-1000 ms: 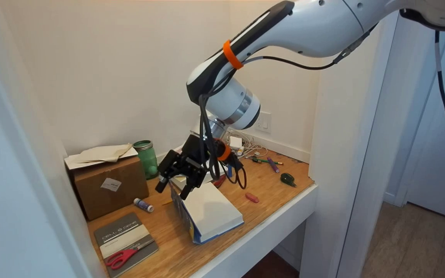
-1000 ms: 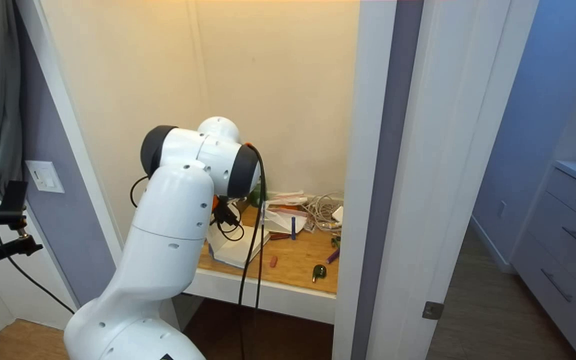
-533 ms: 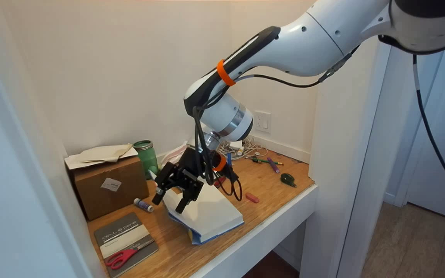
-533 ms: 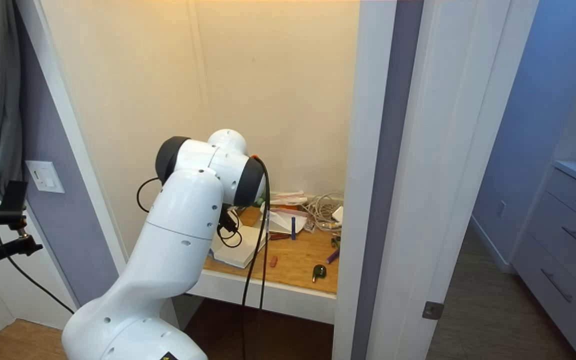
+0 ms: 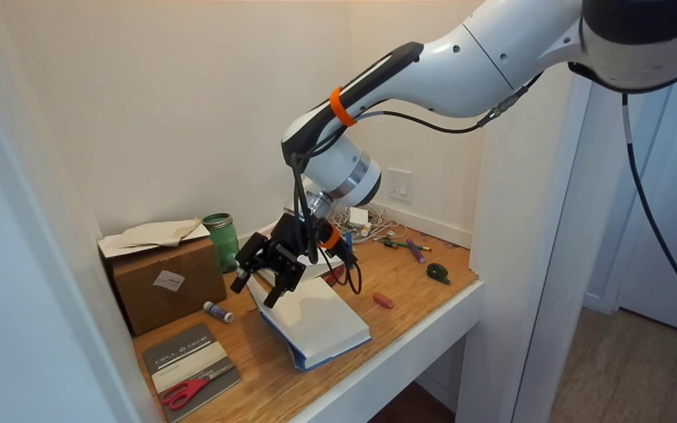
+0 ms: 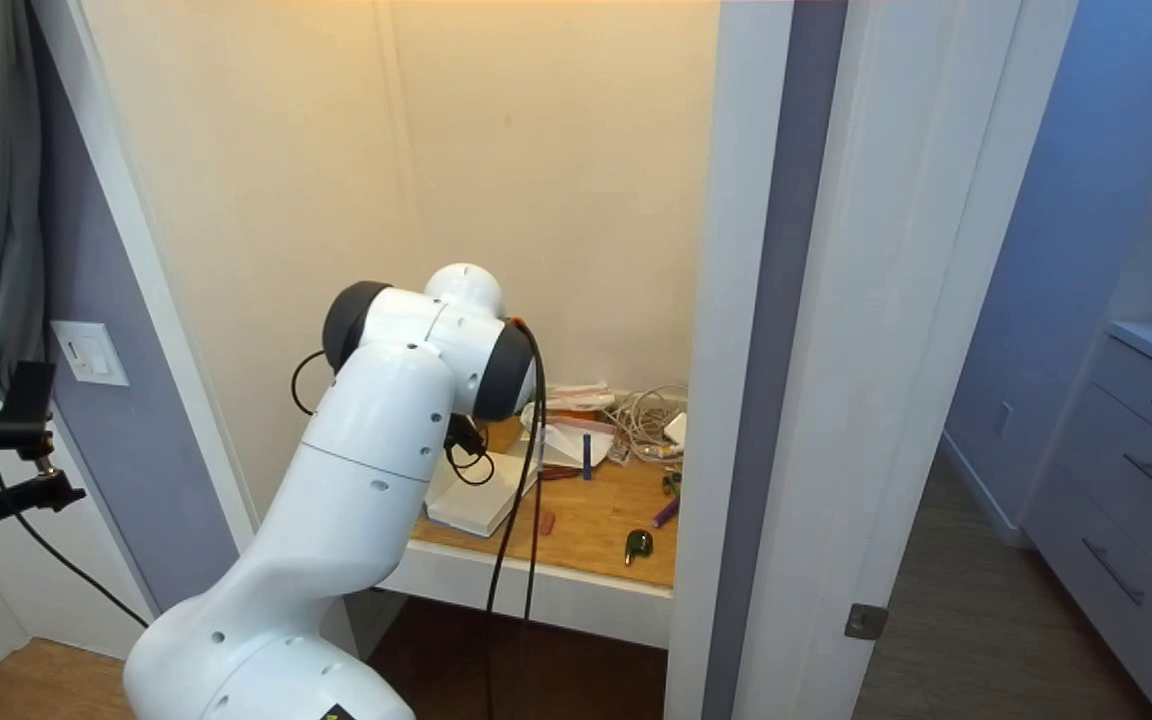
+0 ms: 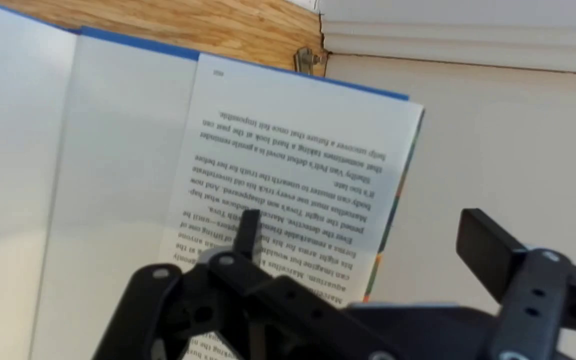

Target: Move the purple object to the right, open the book, put the purple object inside then close the book

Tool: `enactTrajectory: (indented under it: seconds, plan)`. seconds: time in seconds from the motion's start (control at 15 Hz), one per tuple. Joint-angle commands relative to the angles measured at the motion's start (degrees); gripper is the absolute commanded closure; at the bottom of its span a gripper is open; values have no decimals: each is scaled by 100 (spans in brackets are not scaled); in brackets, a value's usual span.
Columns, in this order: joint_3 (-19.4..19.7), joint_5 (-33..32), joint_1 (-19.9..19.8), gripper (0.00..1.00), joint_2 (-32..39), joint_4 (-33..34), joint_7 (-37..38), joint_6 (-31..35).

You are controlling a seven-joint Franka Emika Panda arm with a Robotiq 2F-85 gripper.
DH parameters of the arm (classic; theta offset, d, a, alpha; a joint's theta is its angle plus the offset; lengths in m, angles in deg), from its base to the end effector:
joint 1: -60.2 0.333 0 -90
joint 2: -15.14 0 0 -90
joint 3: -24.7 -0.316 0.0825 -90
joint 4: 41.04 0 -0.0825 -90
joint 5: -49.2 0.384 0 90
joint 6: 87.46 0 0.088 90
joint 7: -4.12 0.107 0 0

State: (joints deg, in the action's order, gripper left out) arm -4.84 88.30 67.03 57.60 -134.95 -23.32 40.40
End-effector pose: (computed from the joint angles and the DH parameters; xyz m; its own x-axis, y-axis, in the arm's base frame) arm 0.5683 0.3850 0.2347 0.8711 0.4880 0.0553 0.3553 -0.5485 -0.7569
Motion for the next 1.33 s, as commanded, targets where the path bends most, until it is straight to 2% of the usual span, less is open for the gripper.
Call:
enactTrajectory:
  seconds: [0.0,0.27,0.47,0.93,1.27]
  plan:
    - [172,153,-32,0,-397,-114,-109,92]
    - [120,383,-74,0,-377,18,-277,-3]
    - [110,428,33,0,-312,159,-421,-114]
    - [450,-35,537,0,355,556,-271,-288]
    - [255,41,552,0,845,928,-448,-383]
